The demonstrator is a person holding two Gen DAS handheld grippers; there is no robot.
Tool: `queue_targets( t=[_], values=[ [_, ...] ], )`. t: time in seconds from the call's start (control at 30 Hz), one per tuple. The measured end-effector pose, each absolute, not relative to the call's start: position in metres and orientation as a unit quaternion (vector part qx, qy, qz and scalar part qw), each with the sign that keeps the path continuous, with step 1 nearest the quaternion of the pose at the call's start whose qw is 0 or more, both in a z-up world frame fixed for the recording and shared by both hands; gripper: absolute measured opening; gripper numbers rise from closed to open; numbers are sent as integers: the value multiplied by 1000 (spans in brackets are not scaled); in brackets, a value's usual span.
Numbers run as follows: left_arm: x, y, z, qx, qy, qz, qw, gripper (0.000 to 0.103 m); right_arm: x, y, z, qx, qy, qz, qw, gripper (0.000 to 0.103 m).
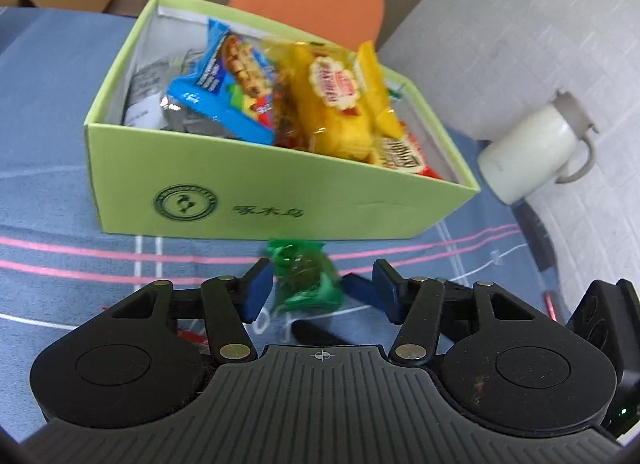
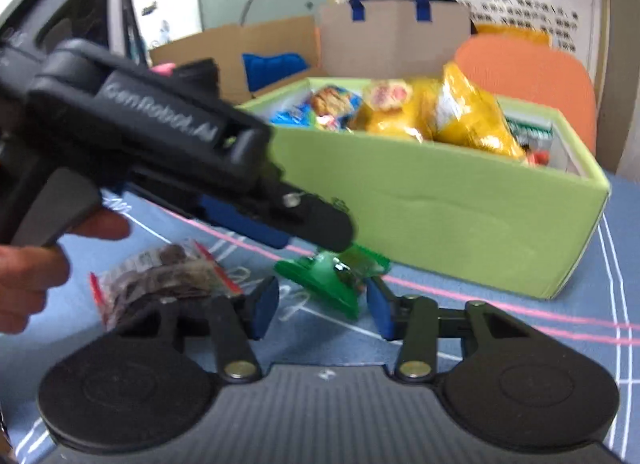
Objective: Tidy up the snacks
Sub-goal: 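Grasp the green-wrapped candy with the left gripper, then drop the green candy into the green box from the left gripper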
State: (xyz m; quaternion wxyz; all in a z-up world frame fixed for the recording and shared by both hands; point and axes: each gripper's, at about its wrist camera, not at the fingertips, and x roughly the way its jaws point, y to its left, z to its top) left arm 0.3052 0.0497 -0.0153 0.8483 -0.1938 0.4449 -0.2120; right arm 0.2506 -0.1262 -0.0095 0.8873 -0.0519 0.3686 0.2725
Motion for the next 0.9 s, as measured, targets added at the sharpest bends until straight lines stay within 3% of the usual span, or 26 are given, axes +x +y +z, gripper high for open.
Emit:
queue_targets(
  t=[0.07, 0.23, 0.33, 0.43, 0.7, 0.9],
  values=[
    [308, 49, -19, -199, 447, -216, 845, 39, 254, -126, -12, -48, 371, 272, 887, 56],
    [321, 41, -36, -197, 469, -211, 835, 36, 260, -122, -18, -46, 373, 274, 885, 58],
    [321, 41, -40, -194, 468, -212, 836, 21, 259, -117, -20, -52, 369, 276, 886, 61],
    [312, 43, -41, -197, 468, -211, 835, 17, 246, -116, -17, -63, 364, 280, 886, 45],
    [269, 59, 1, -234, 408, -234, 851, 17, 208, -114, 34, -82, 300, 284, 907, 46],
    [279, 81, 49, -220, 341, -210, 890, 17, 244, -88, 71, -80, 255, 315, 911, 50]
  ],
)
